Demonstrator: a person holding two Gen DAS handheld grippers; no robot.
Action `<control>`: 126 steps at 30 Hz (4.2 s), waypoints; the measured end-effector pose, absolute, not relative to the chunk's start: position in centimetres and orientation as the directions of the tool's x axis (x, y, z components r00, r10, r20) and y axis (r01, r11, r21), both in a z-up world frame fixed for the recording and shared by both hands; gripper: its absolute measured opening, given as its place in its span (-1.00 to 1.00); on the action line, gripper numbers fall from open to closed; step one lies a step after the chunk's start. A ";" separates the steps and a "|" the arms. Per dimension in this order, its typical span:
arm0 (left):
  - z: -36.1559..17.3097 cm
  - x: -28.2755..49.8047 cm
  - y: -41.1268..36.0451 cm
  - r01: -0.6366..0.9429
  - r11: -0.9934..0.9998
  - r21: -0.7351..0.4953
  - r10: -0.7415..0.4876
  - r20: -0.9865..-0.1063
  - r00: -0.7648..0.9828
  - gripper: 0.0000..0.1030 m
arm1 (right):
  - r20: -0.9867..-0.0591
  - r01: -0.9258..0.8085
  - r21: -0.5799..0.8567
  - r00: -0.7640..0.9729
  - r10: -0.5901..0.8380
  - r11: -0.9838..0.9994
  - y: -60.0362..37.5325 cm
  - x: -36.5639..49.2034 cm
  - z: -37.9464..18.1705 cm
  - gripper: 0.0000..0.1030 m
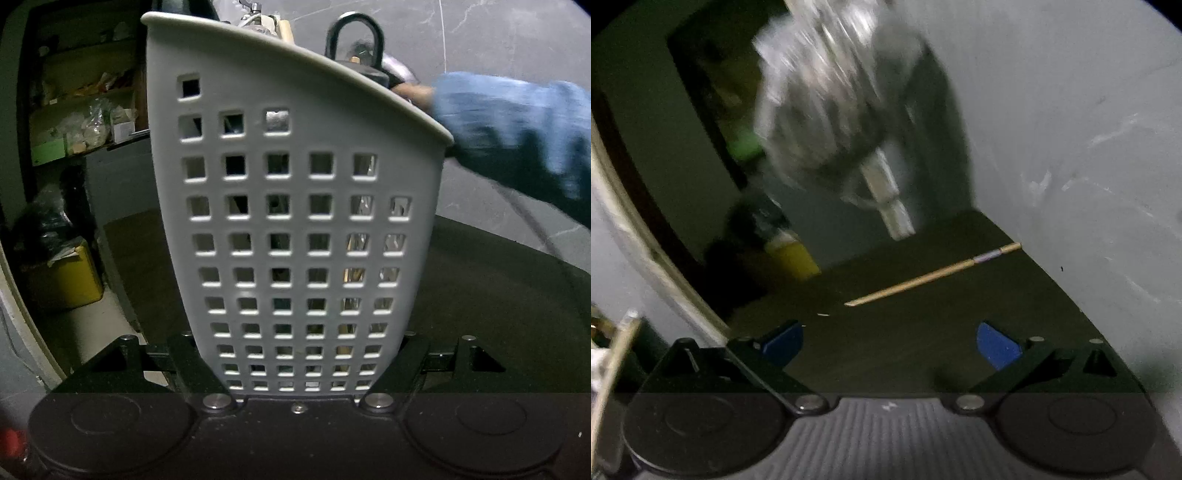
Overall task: Organize utensils
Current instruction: 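Move the right gripper to the purple-banded chopstick and grasp it, then carry the held chopstick toward the remaining plain chopstick with the right gripper, then open the right gripper around both chopsticks and close on the pair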
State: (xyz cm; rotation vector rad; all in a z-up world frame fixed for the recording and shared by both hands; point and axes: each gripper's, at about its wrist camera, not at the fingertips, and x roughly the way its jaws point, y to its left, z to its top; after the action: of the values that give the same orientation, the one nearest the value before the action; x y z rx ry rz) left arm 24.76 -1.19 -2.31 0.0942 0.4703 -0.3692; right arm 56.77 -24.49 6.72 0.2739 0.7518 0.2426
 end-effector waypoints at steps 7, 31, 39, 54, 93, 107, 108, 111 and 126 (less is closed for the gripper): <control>-2.8 24.6 -0.4 0.392 0.920 0.002 -0.349 -0.449 0.823 0.46 | -0.702 0.089 0.227 0.705 0.100 0.970 -20.1 64.2 3.6 0.99; -3.6 24.4 0.1 0.414 0.910 0.012 -0.367 -0.440 0.820 0.46 | -0.737 0.144 0.076 0.675 -0.042 0.987 -15.7 70.1 -0.1 -0.24; -3.4 24.7 0.1 0.411 0.912 -0.001 -0.369 -0.441 0.818 0.47 | -0.777 0.078 0.126 0.628 0.049 0.989 -19.7 67.0 0.6 -0.86; -3.4 24.8 0.2 0.389 0.921 -0.017 -0.354 -0.453 0.818 0.46 | -0.818 -0.148 0.183 0.526 0.234 0.972 -22.2 51.8 0.6 -0.87; -3.4 24.6 -0.6 0.364 0.931 -0.003 -0.326 -0.453 0.829 0.46 | -0.754 0.073 0.141 0.654 0.059 0.987 -33.9 41.1 -1.1 -0.86; -3.3 24.6 -0.6 0.362 0.932 -0.003 -0.324 -0.453 0.830 0.46 | -0.756 -0.242 0.123 0.606 0.249 0.962 -25.6 36.6 0.6 -0.86; -3.3 24.6 -0.6 0.362 0.932 -0.003 -0.324 -0.453 0.830 0.46 | -0.758 -0.252 0.110 0.605 0.245 0.962 -25.3 36.4 0.7 -0.86; -3.3 24.6 -0.7 0.362 0.932 -0.003 -0.324 -0.454 0.830 0.46 | -0.759 -0.264 0.096 0.604 0.242 0.960 -24.9 36.0 0.7 -0.86; -3.3 24.6 -0.6 0.361 0.932 -0.004 -0.324 -0.453 0.831 0.46 | -0.761 -0.289 0.100 0.594 0.260 0.952 -24.4 37.1 0.7 -0.18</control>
State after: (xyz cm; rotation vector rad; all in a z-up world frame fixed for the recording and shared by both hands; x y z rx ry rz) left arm 24.57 -0.64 -3.31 0.0831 0.4657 -0.3637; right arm 37.11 -24.38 0.72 -0.0353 0.8783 0.3187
